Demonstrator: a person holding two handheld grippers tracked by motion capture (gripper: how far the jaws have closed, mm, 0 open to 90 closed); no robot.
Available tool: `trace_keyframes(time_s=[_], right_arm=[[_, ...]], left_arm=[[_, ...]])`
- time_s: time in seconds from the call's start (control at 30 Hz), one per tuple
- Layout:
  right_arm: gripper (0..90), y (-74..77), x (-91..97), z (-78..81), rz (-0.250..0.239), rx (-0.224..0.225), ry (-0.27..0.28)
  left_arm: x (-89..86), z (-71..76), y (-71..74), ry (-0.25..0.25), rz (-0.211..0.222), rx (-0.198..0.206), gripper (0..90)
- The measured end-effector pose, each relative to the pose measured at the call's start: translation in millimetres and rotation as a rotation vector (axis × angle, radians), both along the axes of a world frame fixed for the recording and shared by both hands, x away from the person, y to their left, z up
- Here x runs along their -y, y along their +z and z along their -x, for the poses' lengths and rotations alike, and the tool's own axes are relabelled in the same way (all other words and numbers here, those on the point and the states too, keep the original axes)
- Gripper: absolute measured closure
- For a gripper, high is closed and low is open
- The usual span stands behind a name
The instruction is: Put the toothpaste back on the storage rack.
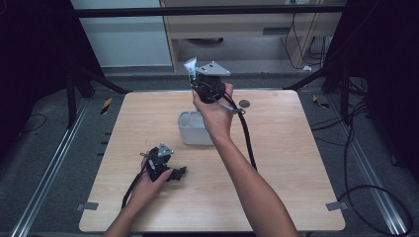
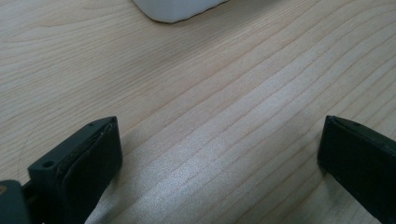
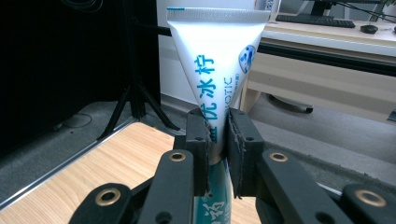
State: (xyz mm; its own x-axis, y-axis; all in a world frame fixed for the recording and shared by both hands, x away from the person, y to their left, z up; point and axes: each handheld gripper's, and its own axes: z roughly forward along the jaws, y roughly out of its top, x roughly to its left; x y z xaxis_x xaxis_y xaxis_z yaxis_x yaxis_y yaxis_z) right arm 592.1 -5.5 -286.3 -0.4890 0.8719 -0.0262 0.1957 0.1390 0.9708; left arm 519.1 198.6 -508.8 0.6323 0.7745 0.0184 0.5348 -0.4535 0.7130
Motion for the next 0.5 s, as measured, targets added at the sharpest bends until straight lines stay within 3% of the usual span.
trace_keyframes(time_s=[0.5], right_arm=[[79.8, -24.8, -4.4, 0.1, 0.011, -0.038, 0.010]], left_arm=[[-0.1, 0.0, 0.0, 0.000, -0.001, 0.000, 0.0]])
